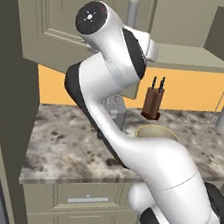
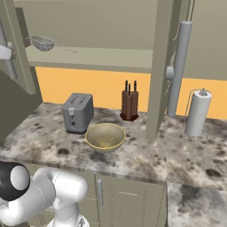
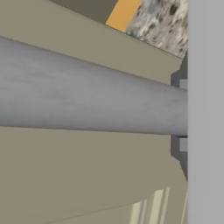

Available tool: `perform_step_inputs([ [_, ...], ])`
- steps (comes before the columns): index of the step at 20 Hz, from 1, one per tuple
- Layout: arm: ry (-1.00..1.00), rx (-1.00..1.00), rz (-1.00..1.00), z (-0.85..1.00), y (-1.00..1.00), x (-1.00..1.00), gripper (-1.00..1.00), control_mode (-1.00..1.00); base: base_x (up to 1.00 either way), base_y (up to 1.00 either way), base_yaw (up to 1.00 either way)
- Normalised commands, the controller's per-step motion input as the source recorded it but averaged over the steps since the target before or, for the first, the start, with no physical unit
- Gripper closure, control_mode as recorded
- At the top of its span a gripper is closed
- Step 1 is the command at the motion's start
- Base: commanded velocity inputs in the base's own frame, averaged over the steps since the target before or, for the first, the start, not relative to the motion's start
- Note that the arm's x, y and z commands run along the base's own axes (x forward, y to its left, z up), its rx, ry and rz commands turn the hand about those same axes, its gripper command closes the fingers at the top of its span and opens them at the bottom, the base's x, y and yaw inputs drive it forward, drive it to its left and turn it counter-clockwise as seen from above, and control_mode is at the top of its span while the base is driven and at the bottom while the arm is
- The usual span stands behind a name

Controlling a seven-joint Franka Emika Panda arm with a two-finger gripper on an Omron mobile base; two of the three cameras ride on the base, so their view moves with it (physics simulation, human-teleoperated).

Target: Open the cabinet and setup a tea strainer by placing it in the bowl upright.

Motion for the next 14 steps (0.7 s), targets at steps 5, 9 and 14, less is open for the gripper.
perform_step_inputs([
  [5,0.0,0.0,0.0,-0.01,0.26,-0.03,1.0,-1.0,0.0,0.0,0.0],
  [9,0.0,0.0,0.0,0.0,0.2,0.0,-1.0,-1.0,0.0,0.0,0.0],
  [14,0.01,-0.01,0.0,0.0,0.1,-0.02,-1.0,-1.0,0.0,0.0,0.0],
])
